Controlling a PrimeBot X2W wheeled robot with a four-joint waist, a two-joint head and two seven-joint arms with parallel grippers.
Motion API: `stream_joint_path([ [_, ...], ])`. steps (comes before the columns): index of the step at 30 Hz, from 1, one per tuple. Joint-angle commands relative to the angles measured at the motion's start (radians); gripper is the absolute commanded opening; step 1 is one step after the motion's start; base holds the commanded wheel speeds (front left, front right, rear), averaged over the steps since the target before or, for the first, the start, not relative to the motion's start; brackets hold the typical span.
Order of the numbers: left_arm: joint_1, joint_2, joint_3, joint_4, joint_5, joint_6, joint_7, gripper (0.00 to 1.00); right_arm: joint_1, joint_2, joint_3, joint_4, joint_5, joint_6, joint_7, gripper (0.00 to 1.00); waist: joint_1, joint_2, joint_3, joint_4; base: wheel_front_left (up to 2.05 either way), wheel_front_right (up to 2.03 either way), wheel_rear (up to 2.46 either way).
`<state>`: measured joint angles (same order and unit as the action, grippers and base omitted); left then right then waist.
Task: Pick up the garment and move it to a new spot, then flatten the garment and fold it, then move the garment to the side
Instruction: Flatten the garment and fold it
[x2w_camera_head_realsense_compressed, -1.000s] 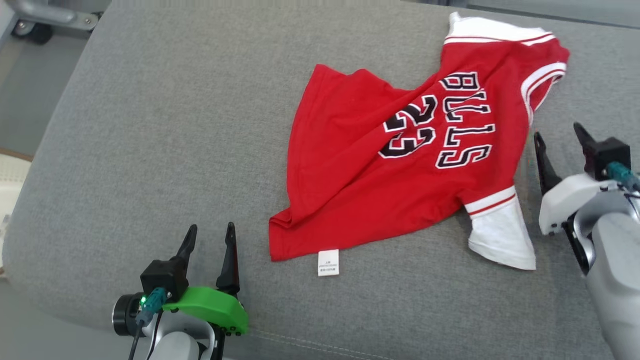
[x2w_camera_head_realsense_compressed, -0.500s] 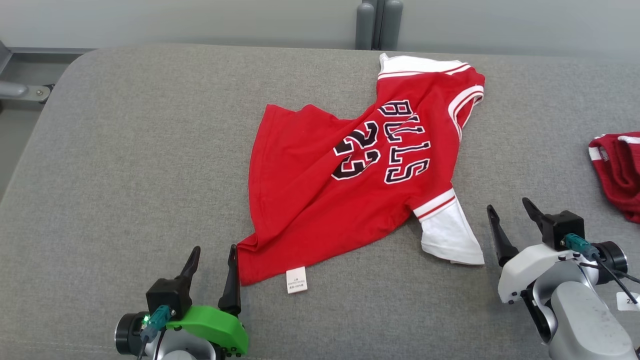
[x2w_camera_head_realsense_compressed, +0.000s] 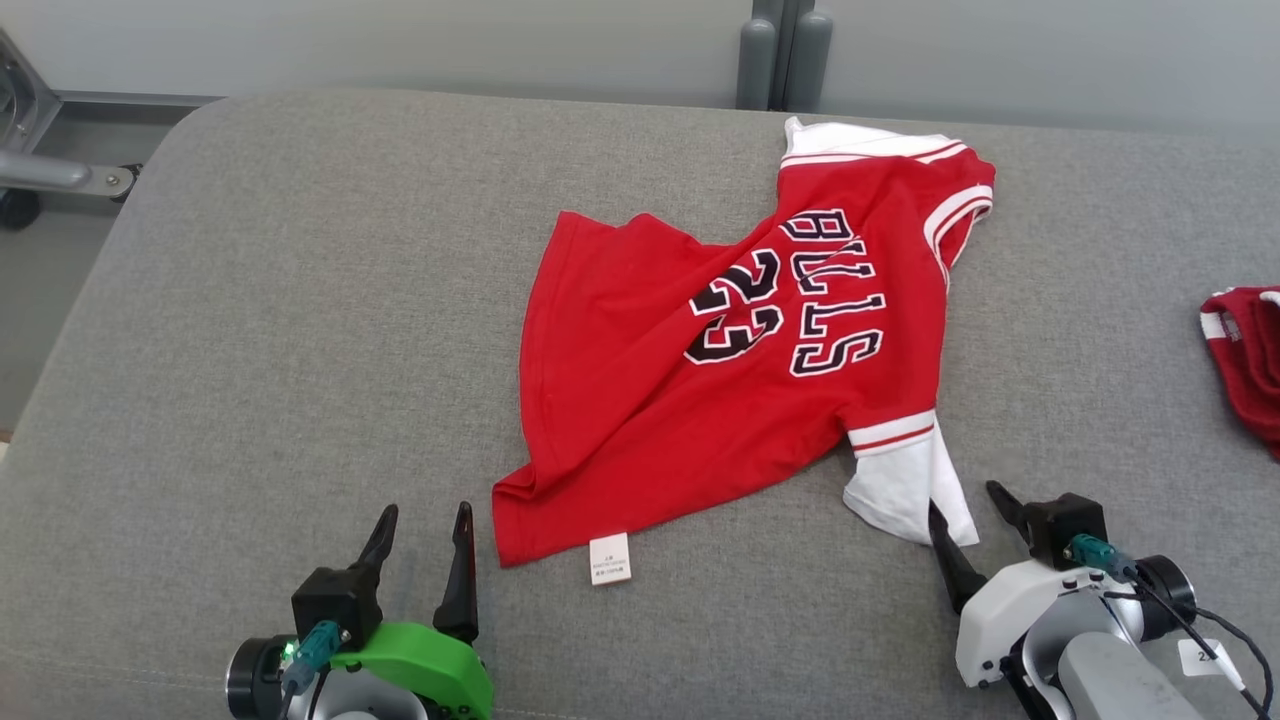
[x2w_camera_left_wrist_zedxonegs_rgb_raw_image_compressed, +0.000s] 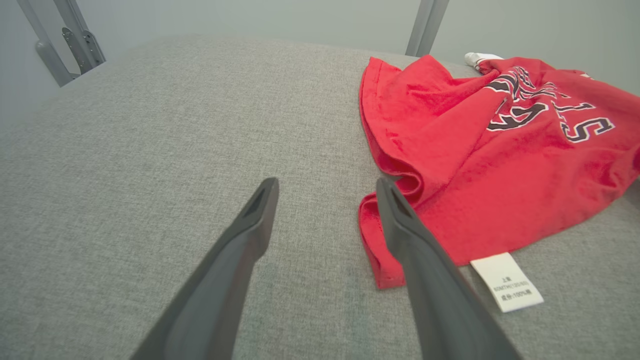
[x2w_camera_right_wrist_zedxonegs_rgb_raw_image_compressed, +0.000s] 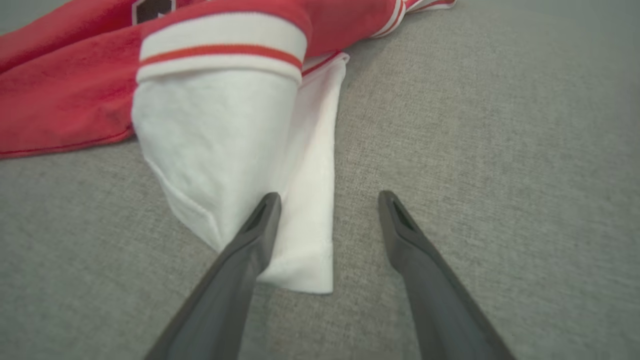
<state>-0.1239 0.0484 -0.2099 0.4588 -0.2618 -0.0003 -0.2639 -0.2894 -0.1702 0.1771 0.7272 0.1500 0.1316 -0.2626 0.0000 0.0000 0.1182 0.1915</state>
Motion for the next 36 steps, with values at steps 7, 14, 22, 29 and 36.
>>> stream_joint_path([
  [7,0.006,0.004,0.003,-0.009,-0.006,0.002,0.000,1.00,0.004,-0.016,0.023,0.069,0.021,-0.002,0.000,0.00,0.0000,0.0000,0.002,-0.004,0.00,0.00,0.00],
  [14,0.003,0.004,0.007,-0.013,-0.013,0.008,0.000,1.00,-0.011,-0.058,-0.063,0.042,0.024,-0.002,0.000,0.00,0.0000,0.0000,0.006,-0.022,0.00,0.00,0.00],
  [22,0.009,0.005,-0.002,-0.007,-0.023,0.012,0.000,1.00,0.038,-0.083,-0.179,0.007,-0.020,-0.002,-0.001,0.25,0.0000,0.0000,-0.010,-0.062,0.00,0.00,0.00],
  [29,0.034,0.004,0.007,0.010,-0.017,0.014,0.000,1.00,0.084,-0.038,-0.249,-0.064,-0.079,-0.002,-0.001,1.00,0.0000,0.0000,-0.053,-0.098,0.00,0.00,0.00],
  [36,0.067,0.005,0.030,0.012,0.007,0.020,0.000,1.00,0.150,0.029,-0.291,-0.198,-0.118,-0.002,-0.001,1.00,0.0000,0.0000,-0.106,-0.119,0.00,0.00,0.00],
])
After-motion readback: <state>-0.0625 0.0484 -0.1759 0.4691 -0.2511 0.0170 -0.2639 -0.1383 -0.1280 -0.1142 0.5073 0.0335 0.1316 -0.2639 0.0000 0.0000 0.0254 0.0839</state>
